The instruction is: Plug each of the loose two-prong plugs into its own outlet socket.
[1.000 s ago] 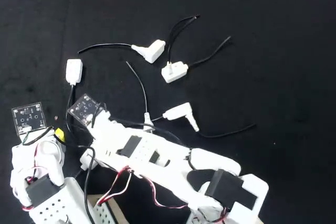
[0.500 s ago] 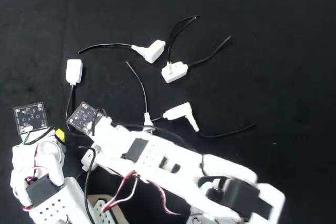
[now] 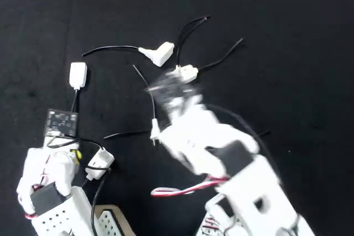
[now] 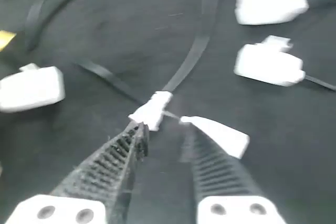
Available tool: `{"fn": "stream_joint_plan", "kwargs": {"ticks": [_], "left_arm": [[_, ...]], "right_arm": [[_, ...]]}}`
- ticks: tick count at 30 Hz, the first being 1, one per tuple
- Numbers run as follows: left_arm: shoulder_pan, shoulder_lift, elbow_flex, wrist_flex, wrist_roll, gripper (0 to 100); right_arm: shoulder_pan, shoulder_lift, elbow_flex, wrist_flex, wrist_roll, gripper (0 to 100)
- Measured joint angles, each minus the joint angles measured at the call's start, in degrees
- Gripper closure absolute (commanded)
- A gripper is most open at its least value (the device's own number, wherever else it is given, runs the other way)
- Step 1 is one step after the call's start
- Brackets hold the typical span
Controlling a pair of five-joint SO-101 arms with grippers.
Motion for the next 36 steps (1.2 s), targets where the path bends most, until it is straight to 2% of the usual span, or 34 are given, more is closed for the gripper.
{"fn": "stream_joint_plan", "kwargs": {"ticks": [5,8,11,19,23,31,36], "left_arm": [[10.9,-0.1,0.0,1.2,-0.1,75],[16.8,-0.1,0.0,1.3,-0.1,73],[20.2,-0.1,0.0,1.3,-0.1,69],[24.5,-0.1,3.8,1.1,-0.1,68],[25.0,0.8,2.5,1.2,-3.8,69],[18.8,6.9,-22.2,12.7,-12.2,69],[12.7,15.2,-36.0,13.6,-13.2,71]], "right_arm": [[16.3,-5.0,0.0,4.0,5.8,97.7],[25.8,-2.5,0.0,4.2,8.9,97.7],[31.6,2.5,0.0,3.5,9.8,97.7],[32.7,16.9,-1.1,-0.4,10.3,97.7],[32.6,20.5,-2.4,-0.6,10.3,97.7],[32.7,21.3,-2.5,-0.8,10.3,97.4],[31.9,21.3,-2.5,-0.8,11.8,97.2]]}}
